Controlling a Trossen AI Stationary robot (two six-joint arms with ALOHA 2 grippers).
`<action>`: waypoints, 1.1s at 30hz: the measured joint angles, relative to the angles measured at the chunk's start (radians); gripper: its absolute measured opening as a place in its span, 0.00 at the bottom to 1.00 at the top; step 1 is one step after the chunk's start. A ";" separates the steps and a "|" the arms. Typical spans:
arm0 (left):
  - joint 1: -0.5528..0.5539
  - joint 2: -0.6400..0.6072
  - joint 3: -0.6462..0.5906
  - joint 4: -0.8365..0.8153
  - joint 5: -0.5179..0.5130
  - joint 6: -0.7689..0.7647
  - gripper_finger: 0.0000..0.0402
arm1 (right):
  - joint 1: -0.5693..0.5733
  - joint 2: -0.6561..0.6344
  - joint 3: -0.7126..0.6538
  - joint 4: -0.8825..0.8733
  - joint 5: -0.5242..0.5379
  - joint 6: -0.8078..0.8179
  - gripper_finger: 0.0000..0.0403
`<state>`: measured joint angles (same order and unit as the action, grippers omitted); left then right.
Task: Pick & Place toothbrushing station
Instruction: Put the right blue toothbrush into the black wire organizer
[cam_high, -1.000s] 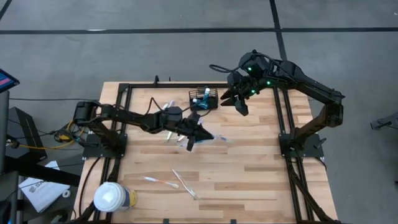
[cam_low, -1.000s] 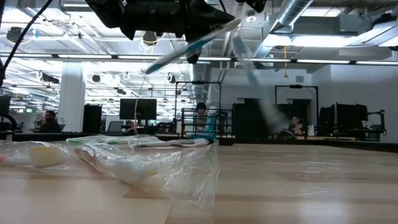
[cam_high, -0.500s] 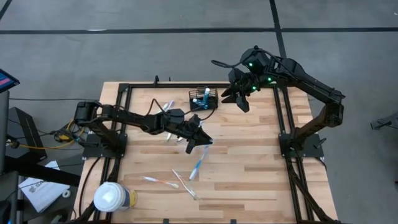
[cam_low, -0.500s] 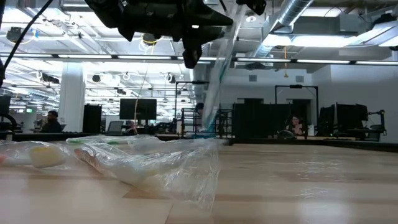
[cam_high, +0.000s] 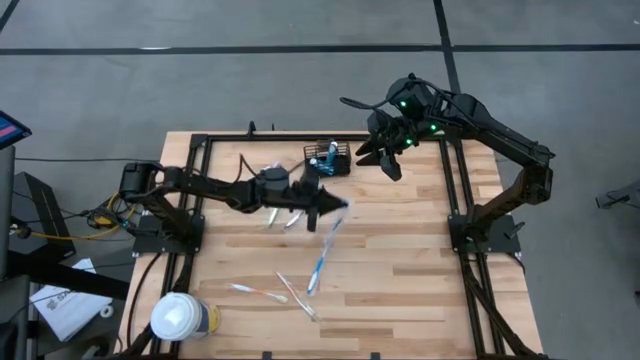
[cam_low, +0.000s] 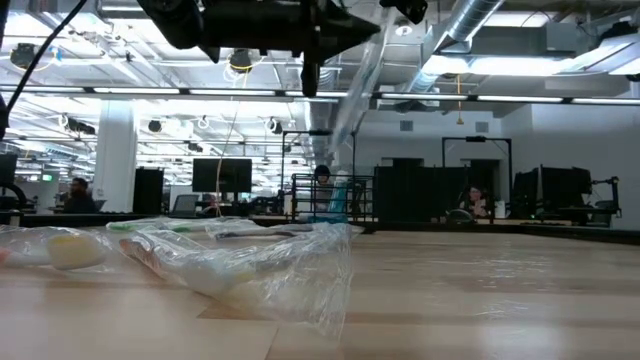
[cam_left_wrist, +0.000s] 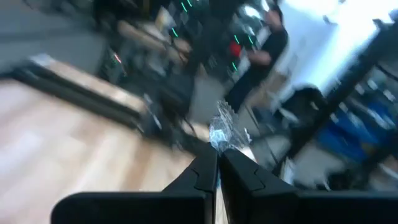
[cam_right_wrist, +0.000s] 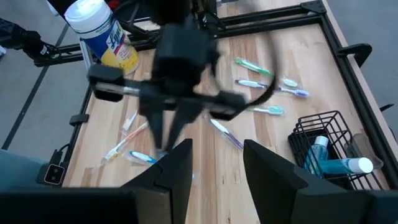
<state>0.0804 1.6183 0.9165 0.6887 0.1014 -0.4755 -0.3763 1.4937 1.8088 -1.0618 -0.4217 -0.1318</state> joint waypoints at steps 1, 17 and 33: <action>0.011 -0.004 0.000 0.004 -0.028 0.002 0.00 | 0.000 0.000 0.000 0.000 0.000 0.000 0.33; 0.265 -0.140 -0.001 0.028 -0.205 0.353 0.00 | -0.035 0.000 0.000 0.004 0.000 0.063 0.33; 0.503 -0.166 -0.163 0.186 -0.022 0.357 0.00 | -0.051 0.000 0.000 0.039 0.002 0.081 0.33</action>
<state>0.5831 1.4521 0.7534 0.8745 0.0798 -0.1185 -0.4272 1.4937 1.8088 -1.0225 -0.4198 -0.0510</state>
